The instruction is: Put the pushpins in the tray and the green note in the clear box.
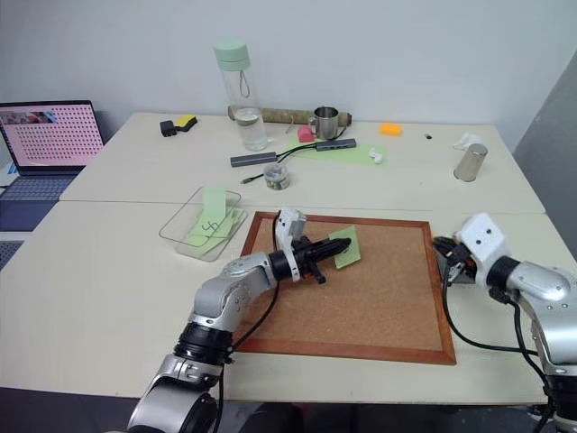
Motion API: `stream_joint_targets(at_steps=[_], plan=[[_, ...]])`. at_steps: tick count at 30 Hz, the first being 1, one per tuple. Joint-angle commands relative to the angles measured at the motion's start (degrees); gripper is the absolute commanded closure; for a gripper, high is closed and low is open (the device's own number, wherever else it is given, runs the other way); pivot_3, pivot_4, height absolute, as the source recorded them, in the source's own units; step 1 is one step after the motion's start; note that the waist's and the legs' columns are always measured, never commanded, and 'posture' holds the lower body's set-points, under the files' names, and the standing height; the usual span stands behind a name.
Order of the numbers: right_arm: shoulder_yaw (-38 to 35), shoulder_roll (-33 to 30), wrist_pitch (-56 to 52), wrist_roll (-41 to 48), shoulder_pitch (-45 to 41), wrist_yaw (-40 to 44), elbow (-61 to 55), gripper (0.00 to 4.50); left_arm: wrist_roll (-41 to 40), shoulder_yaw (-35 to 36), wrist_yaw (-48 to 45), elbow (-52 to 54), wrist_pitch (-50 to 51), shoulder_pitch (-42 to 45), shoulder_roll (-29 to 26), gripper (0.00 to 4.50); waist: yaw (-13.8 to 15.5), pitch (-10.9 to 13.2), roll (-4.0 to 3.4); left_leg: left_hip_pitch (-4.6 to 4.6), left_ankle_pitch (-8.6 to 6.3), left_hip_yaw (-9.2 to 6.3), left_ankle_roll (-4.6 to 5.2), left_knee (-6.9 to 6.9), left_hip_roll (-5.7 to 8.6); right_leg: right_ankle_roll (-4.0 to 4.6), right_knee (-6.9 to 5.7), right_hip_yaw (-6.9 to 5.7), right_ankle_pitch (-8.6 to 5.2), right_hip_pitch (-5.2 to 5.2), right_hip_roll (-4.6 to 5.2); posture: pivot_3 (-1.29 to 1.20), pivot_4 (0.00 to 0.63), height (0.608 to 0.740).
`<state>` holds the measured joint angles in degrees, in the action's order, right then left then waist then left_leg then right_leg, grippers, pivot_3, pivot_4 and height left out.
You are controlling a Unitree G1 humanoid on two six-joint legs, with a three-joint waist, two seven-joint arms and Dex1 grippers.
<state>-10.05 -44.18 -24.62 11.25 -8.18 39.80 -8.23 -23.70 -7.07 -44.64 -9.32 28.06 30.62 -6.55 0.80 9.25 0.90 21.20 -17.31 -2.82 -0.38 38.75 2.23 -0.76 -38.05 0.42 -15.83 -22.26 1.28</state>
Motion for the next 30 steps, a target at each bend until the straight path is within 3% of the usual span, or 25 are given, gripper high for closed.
stream_joint_targets(at_steps=[1, 11, 20, 25, 30], plan=[[-0.80, 1.39, -3.05, -0.84, -2.62, -3.82, 3.91, 4.50, 0.63, -1.41, -0.77, 3.02, -0.80, -0.36, -0.40, 4.47, -0.06, 0.00, 0.00, 0.00, 0.00, 0.00, 0.01, 0.00, 0.00, 0.00, 0.00, 0.00, 0.00, 0.00, 0.00, 0.00, 0.150, 0.740], [-0.07, 2.73, -5.05, -1.41, -6.60, -5.34, 11.84, 2.35, 0.55, -1.92, 0.10, 5.68, -0.56, -1.50, -0.79, 4.50, -0.01, 0.00, -0.01, 0.02, -0.03, 0.01, 0.05, 0.00, 0.01, 0.00, 0.01, -0.01, 0.00, -0.01, -0.01, 0.00, 0.150, 0.740], [-2.32, -1.31, -5.11, 3.31, -6.78, 1.17, 1.79, 0.40, -1.01, 0.88, 3.26, 14.62, 2.09, -3.68, -2.94, 4.50, -0.23, 0.01, -0.02, 0.02, -0.09, 0.00, 0.17, 0.00, 0.01, -0.01, -0.01, -0.01, 0.00, -0.02, -0.01, 0.00, 0.150, 0.740], [-1.08, -4.96, 0.77, 8.03, -7.48, 11.20, -7.70, 0.27, -4.96, 5.58, 7.74, 27.13, 8.91, -9.50, -6.92, 4.50, -0.89, 0.03, -0.03, 0.03, -0.10, -0.02, 0.17, -0.04, -0.01, -0.03, 0.04, -0.02, -0.02, -0.03, -0.02, 0.00, 0.150, 0.740], [-0.33, -5.90, -8.92, 21.24, -16.50, 16.26, -15.78, 0.27, -4.49, 13.68, 14.86, 34.66, 11.79, -13.48, -12.39, 4.50, -0.84, 0.14, -0.02, 0.00, -0.10, -0.03, 0.19, -0.01, -0.04, -0.02, 0.00, -0.01, -0.01, 0.00, -0.04, 0.00, 0.150, 0.740]])
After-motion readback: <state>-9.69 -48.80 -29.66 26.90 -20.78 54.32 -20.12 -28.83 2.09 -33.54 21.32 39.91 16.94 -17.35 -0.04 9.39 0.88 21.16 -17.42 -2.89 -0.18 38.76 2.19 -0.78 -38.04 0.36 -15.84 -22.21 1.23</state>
